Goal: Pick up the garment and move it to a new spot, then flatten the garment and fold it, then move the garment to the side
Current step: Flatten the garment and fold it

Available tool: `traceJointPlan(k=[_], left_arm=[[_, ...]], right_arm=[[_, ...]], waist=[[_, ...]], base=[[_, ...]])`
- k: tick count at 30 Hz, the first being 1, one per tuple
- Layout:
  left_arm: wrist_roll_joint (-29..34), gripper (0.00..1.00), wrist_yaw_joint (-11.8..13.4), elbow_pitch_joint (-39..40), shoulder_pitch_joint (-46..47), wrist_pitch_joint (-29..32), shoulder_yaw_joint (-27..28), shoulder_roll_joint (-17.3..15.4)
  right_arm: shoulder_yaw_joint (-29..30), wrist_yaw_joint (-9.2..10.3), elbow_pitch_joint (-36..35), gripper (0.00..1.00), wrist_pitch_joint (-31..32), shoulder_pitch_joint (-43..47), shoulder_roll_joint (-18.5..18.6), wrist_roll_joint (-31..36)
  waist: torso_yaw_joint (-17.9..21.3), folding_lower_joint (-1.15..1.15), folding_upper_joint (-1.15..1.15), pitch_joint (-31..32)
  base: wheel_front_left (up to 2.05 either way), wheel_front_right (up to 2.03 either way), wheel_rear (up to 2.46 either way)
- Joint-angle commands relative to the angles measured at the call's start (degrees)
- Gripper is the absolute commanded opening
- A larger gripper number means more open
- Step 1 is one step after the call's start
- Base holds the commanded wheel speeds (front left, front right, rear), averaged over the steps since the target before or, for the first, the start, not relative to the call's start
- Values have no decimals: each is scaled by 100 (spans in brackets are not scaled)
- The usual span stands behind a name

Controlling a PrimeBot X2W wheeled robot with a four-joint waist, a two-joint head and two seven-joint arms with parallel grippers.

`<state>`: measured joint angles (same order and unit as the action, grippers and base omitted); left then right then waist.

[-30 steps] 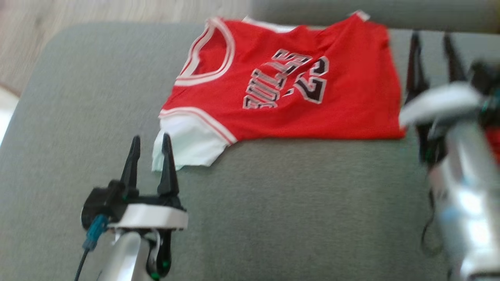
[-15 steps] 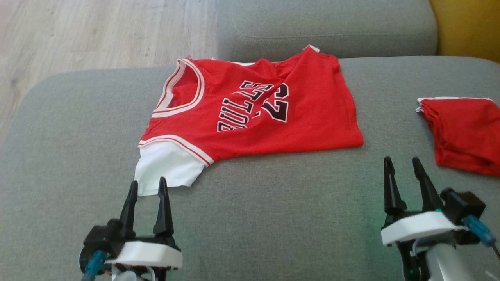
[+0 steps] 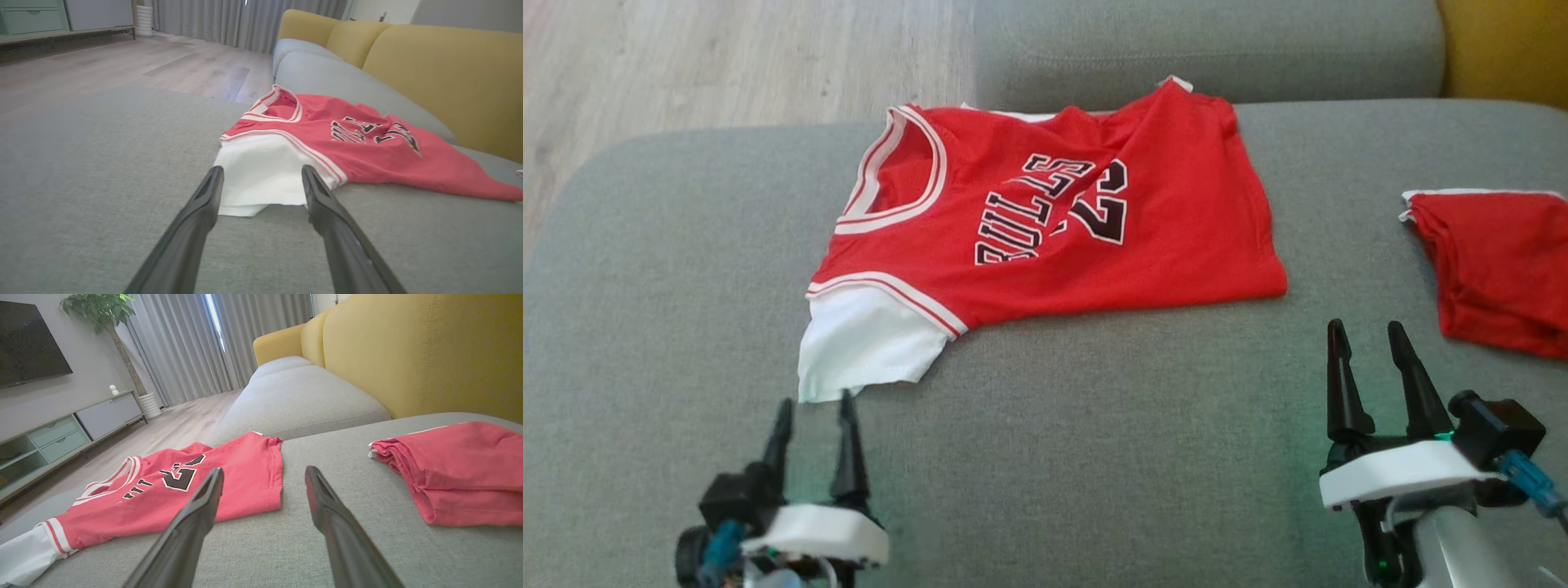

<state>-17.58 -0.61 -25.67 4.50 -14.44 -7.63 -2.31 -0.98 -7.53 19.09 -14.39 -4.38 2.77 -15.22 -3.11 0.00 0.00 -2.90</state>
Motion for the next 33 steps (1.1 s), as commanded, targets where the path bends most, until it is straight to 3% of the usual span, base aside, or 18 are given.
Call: traceJointPlan(k=[1,6,15,24,25,27,33], left_arm=[[26,100,62,99,356,-56,255,-72],[14,100,237,-627,864,85,409,-224],[57,100,18,-1651,1641,676,214,-484],[-58,100,10,-2266,1905,1114,184,-551],[-88,62,-17,-2282,1914,1107,191,-546],[-125,0,-54,-2261,1941,1018,198,-537],[-184,0,-44,-2013,1983,478,255,-498]], right_arm=[[-137,4,-192,100,-61,-287,11,-38],[-161,4,-202,100,-61,-361,11,-43],[-108,4,-208,100,-61,-566,11,-83],[-106,4,-193,100,-61,-620,11,-125],[-107,4,-188,100,-61,-627,11,-128],[-108,4,-172,100,-61,-635,11,-135],[-148,4,-6,100,-61,-626,11,-97]], waist=[[18,0,0,-62],[83,0,0,-297],[207,0,0,-625],[241,0,0,-651],[239,0,0,-647],[227,0,0,-638],[155,0,0,-572]], base=[[0,0,0],[0,0,0],[0,0,0],[0,0,0],[0,0,0],[0,0,0],[0,0,0]])
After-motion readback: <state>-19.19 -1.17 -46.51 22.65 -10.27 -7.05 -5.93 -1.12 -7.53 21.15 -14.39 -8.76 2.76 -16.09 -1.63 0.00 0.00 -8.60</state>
